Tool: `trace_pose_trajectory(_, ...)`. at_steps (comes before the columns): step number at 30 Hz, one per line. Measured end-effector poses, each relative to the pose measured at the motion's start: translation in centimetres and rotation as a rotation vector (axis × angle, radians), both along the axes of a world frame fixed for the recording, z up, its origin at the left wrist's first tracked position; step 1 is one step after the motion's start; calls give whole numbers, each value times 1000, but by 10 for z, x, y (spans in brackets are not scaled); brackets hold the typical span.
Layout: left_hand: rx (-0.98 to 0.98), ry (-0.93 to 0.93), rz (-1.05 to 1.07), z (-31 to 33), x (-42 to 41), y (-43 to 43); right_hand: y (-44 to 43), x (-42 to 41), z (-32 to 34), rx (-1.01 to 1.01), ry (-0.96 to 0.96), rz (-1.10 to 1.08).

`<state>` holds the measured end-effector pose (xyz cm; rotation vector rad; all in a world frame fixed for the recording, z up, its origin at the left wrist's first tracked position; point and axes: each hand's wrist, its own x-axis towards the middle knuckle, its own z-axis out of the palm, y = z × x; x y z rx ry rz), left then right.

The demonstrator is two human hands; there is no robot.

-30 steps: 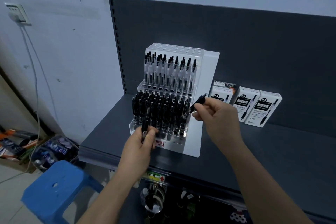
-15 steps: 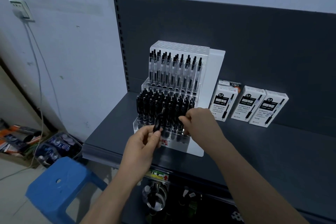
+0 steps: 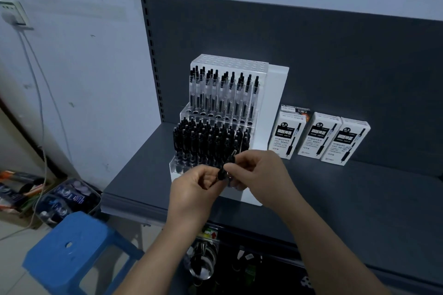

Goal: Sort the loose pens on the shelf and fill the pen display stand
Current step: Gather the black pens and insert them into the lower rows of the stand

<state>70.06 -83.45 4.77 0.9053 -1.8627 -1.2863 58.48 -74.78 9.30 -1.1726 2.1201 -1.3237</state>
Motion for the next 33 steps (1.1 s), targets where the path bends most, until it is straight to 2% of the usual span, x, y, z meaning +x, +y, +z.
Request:
trace_pose_trajectory(5, -330, -161, -49, 1, -1, -5, 17, -20, 13, -84, 68, -110)
trace_pose_trajectory(7, -454, -254, -28, -1, 3, -10, 22, -28, 18, -107, 161, -167)
trace_pose_trajectory(12, -667, -385, 12, -4, 8, -18, 18, -36, 12, 14, 410, -166)
trace_pose_trajectory(17, -694, -403, 29, -3, 9, -21, -3, -36, -2, 212, 539, -94)
trace_pose_trajectory(24, -668, -410, 21, -3, 12, -24, -16, -35, -5, 376, 609, -69)
trace_pose_trajectory(33, -691, -380, -5, -4, 5, -22, -16, -33, -13, 379, 618, -110)
